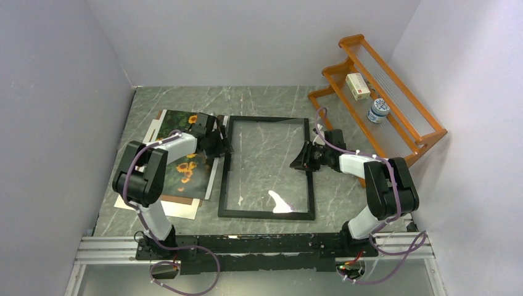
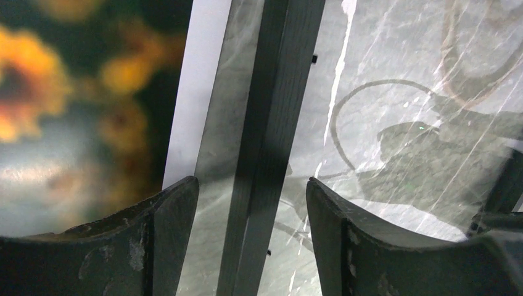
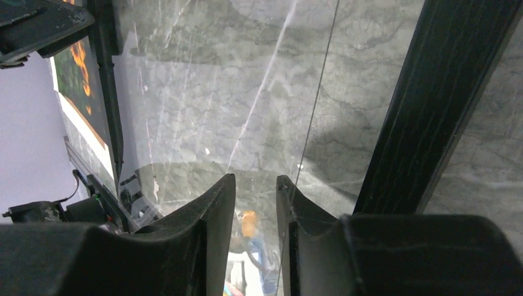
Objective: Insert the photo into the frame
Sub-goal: Place the photo frame item in the photo frame.
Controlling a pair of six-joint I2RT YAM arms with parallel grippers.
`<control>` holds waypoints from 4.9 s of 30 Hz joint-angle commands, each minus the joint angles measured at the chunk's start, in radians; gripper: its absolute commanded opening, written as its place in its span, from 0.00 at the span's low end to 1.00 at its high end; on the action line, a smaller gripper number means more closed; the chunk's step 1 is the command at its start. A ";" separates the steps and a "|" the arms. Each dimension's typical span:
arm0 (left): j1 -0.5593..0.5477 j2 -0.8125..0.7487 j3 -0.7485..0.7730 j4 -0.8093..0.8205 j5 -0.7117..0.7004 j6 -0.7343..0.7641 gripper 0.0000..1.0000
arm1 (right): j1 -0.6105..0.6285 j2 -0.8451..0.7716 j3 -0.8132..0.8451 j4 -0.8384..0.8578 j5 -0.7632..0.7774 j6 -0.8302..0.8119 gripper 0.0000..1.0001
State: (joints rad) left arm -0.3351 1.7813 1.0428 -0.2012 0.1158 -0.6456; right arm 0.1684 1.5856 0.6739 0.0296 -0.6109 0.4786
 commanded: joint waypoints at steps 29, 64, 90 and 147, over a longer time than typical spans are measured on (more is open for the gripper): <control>-0.018 -0.316 -0.211 -0.253 0.153 0.058 0.74 | 0.088 -0.038 0.012 0.080 0.189 -0.074 0.28; -0.025 -0.377 -0.266 -0.252 0.130 0.036 0.77 | 0.088 -0.135 0.103 -0.175 0.334 -0.027 0.75; -0.025 -0.341 -0.280 -0.200 0.143 0.040 0.76 | 0.079 -0.028 0.169 -0.305 0.608 -0.014 0.61; -0.025 -0.269 -0.287 -0.120 0.106 0.015 0.76 | 0.072 0.328 0.688 -0.321 0.788 -0.023 0.68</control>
State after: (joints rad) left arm -0.3588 1.4940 0.7574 -0.3347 0.2379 -0.6250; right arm 0.2420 1.9705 1.3094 -0.2722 0.1951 0.4629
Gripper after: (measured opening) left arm 0.758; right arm 0.675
